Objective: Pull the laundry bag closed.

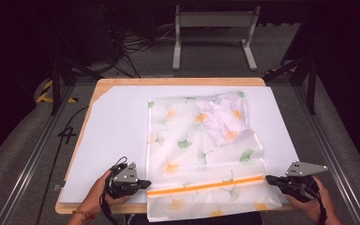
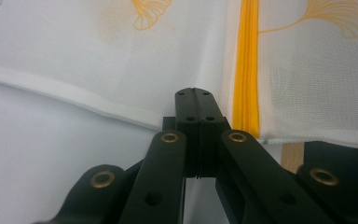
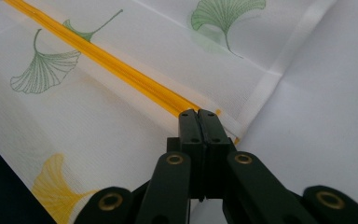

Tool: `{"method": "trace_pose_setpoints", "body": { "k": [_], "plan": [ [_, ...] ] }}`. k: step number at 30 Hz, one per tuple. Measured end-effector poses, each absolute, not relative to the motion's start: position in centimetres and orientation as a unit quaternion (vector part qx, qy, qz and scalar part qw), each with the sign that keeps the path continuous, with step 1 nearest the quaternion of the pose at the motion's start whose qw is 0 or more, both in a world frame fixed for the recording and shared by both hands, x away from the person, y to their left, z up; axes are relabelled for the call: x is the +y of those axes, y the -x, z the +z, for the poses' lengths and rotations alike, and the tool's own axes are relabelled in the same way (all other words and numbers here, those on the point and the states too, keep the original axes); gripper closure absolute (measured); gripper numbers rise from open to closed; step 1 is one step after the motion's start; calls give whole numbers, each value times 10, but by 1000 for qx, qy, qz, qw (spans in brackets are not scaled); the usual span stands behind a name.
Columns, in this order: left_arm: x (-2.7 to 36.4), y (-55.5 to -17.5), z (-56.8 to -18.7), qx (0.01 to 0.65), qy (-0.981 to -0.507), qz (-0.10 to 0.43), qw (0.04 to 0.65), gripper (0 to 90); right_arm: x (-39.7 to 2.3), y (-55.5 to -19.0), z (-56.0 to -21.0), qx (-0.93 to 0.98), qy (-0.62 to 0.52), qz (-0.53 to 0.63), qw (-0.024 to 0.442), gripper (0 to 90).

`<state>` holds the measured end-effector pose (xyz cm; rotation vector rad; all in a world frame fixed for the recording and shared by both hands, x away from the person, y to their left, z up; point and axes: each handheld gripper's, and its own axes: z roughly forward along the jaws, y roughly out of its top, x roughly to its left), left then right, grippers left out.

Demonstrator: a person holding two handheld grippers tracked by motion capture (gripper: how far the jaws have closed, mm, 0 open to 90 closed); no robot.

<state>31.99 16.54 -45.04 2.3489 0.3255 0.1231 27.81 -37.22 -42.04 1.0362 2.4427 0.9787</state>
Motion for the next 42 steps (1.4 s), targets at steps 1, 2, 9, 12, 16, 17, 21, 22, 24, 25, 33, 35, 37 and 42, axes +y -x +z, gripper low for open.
{"method": "trace_pose_setpoints", "body": {
  "k": [1, 2, 9, 12, 16, 17, 21, 22, 24, 25, 33, 35, 37, 42],
  "plan": [
    [167, -320, -450, 133, -916, 48, 375, 900, -372, -278, -420, 853, -358, 344, 163, 889],
    [168, -321, -450, 136, -915, 49, 377, 900, -372, -277, -418, 852, -356, 345, 166, 888],
    [176, -322, -448, 154, -908, 67, 384, 900, -372, -275, -409, 851, -343, 352, 187, 784],
    [181, -323, -445, 164, -901, 76, 395, 900, -371, -275, -404, 848, -337, 357, 200, 759],
    [185, -323, -443, 172, -898, 91, 394, 844, -370, -277, -401, 844, -334, 359, 216, 708],
    [186, -323, -443, 172, -897, 95, 395, 847, -370, -278, -400, 843, -334, 360, 220, 706],
    [190, -324, -440, 180, -891, 105, 404, 823, -372, -281, -399, 836, -335, 368, 232, 649],
    [192, -324, -440, 185, -889, 108, 405, 806, -372, -281, -399, 835, -336, 368, 234, 631],
    [194, -325, -440, 187, -887, 111, 407, 778, -373, -283, -398, 830, -338, 372, 244, 588],
    [195, -325, -440, 191, -886, 117, 407, 778, -373, -283, -398, 830, -338, 372, 244, 588],
    [205, -329, -437, 226, -869, 154, 412, 561, -379, -293, -399, 813, -352, 375, 274, 445],
    [208, -329, -437, 237, -864, 164, 412, 508, -381, -296, -399, 810, -354, 377, 276, 417],
    [211, -331, -437, 253, -858, 174, 412, 456, -381, -298, -399, 809, -355, 374, 284, 391],
    [216, -335, -439, 284, -849, 188, 404, 288, -382, -303, -400, 805, -353, 370, 300, 338]
  ]
}}
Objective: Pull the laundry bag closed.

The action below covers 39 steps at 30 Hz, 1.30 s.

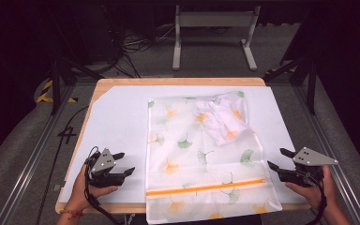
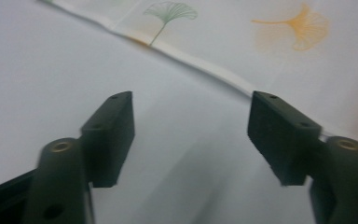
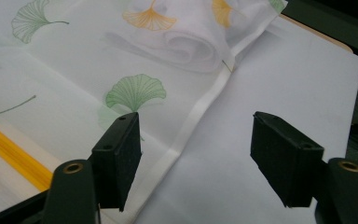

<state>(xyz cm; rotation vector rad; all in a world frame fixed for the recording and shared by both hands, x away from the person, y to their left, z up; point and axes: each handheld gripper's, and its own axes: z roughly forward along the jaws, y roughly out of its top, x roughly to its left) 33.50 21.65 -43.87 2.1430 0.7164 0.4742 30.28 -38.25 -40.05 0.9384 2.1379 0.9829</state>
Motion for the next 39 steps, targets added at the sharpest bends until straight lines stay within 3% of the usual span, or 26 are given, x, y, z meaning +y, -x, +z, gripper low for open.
{"method": "trace_pose_setpoints", "body": {
  "k": [4, 13, 19, 30, 39],
  "plan": [
    [221, -339, -441, 299, -841, 195, 406, 189, -385, -306, -402, 801, -356, 374, 303, 301],
    [234, -345, -443, 326, -823, 213, 413, 75, -398, -320, -405, 781, -379, 390, 307, 170],
    [245, -347, -444, 335, -812, 212, 428, 59, -408, -324, -412, 768, -401, 388, 314, 124],
    [253, -347, -443, 341, -799, 207, 450, 62, -424, -316, -419, 741, -433, 393, 329, 122],
    [253, -342, -441, 334, -796, 209, 459, 77, -413, -312, -418, 748, -416, 390, 339, 122]
  ]
}}
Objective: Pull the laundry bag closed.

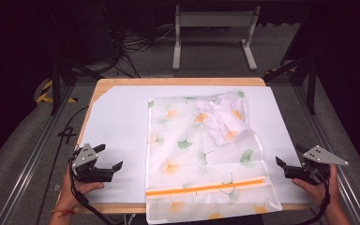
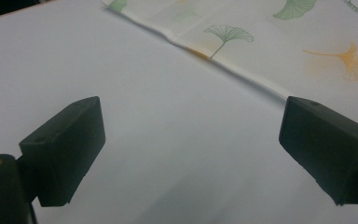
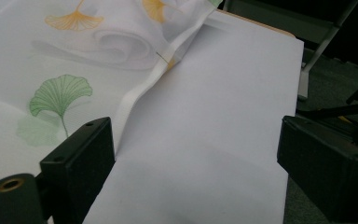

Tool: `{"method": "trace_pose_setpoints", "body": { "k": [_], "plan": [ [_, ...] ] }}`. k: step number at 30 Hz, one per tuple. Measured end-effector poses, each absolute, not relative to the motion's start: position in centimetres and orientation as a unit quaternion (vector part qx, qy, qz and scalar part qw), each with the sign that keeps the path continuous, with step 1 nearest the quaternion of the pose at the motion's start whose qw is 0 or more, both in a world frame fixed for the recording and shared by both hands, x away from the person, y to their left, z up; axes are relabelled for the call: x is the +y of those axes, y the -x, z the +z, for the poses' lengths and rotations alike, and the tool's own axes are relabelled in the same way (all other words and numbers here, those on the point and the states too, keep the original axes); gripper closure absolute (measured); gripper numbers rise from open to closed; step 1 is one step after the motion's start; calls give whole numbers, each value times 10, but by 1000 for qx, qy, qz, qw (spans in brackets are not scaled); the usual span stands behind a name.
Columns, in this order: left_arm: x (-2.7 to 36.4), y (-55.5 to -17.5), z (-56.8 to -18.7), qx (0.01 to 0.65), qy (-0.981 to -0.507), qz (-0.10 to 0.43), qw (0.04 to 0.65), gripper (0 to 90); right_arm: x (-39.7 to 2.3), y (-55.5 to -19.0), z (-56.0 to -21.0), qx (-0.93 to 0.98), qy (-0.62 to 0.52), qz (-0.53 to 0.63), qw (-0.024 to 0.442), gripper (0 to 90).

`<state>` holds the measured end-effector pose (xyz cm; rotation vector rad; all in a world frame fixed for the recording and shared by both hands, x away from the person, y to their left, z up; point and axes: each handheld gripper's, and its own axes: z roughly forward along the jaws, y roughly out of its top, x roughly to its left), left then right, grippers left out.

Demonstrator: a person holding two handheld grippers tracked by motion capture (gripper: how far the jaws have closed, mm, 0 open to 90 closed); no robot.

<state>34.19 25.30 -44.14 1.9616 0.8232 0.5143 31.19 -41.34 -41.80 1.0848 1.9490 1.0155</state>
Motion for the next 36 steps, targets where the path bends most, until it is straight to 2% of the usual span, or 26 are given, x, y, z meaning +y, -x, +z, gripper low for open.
{"method": "trace_pose_setpoints", "body": {
  "k": [36],
  "plan": [
    [248, -338, -438, 337, -806, 210, 439, 85, -400, -311, -423, 763, -402, 386, 328, 121]
  ]
}}
